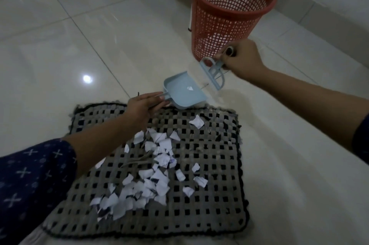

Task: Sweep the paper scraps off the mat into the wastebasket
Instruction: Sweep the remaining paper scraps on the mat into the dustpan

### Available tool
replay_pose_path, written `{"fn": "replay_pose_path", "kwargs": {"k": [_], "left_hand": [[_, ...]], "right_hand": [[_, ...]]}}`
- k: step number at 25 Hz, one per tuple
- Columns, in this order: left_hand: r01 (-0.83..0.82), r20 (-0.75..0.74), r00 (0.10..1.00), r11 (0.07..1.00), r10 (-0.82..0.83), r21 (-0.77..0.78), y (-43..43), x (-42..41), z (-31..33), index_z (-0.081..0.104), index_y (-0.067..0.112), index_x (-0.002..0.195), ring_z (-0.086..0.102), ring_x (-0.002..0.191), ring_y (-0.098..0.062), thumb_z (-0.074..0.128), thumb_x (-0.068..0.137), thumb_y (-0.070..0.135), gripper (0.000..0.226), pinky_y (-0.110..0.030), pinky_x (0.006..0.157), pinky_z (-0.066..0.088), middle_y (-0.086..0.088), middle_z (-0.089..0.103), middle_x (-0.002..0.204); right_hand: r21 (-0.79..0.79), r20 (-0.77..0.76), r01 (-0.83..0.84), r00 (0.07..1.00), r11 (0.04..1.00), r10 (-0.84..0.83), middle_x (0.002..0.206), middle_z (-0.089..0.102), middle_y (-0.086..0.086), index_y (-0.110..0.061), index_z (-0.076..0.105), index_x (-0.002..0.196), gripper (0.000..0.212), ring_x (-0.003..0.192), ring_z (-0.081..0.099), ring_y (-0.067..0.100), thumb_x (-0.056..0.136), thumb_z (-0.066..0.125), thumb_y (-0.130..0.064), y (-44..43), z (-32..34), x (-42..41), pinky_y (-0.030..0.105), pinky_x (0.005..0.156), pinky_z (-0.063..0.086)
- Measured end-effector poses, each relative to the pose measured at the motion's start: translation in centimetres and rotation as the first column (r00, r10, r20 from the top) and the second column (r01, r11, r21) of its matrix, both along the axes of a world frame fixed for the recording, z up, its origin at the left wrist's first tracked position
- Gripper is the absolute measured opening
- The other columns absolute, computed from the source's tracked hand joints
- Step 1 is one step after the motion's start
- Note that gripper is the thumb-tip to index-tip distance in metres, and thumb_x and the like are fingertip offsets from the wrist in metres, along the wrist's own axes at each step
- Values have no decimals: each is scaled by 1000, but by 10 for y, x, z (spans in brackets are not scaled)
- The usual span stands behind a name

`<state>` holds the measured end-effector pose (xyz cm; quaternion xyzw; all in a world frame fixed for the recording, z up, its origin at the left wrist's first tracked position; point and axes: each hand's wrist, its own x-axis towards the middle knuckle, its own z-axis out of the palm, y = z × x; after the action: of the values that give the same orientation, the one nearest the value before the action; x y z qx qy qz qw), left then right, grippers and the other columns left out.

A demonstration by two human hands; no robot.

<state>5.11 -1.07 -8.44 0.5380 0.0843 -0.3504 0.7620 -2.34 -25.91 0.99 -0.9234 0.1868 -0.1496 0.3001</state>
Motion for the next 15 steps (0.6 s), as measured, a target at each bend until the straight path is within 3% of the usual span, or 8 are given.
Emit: {"fn": "replay_pose_path", "kwargs": {"k": [2, 4, 8, 12, 15], "left_hand": [[34, 2, 999, 999, -34, 13, 30, -4, 8, 62, -10, 103, 72, 87, -24, 58, 83, -7, 20, -23, 75, 57, -19, 70, 103], [100, 24, 995, 994, -101, 43, 64, -7, 16, 60, -8, 109, 71, 90, -21, 54, 86, -4, 24, -22, 79, 56, -20, 67, 110], [228, 52, 971, 969, -234, 99, 137, -12, 26, 58, -4, 119, 66, 105, -20, 57, 79, 3, 40, -20, 80, 54, -16, 66, 119], [201, 15, 979, 969, -205, 145, 192, -24, 27, 64, -3, 110, 69, 97, -20, 59, 71, 5, 39, -18, 71, 55, -14, 70, 110], [230, -7, 972, 951, -233, 205, 227, -28, 22, 75, 5, 93, 70, 95, -21, 58, 71, 3, 28, -18, 72, 55, -13, 72, 106]], "right_hand": [[20, 30, 53, 998, 998, -54, 74, 72, 19, -5, 72, 75, 12, 70, 70, 30, 79, 64, -13, -2, 11, -10, 52, 70, 58], [-43, -33, 53, 998, 998, -54, 75, 72, 21, -2, 71, 75, 12, 71, 69, 32, 79, 63, -11, 5, 11, -25, 51, 71, 58], [-113, -230, -14, 973, 994, -13, 90, 74, 19, 0, 73, 85, 14, 80, 66, 27, 83, 60, -4, 55, -21, -53, 25, 74, 45], [-162, -272, -73, 962, 984, 26, 92, 73, 22, 3, 72, 86, 19, 85, 65, 33, 83, 55, -4, 102, -38, -55, 35, 80, 50], [-153, -310, -153, 946, 976, 99, 76, 68, 14, 1, 72, 87, 18, 63, 59, 20, 84, 54, -3, 149, -37, -54, 29, 68, 45]]}}
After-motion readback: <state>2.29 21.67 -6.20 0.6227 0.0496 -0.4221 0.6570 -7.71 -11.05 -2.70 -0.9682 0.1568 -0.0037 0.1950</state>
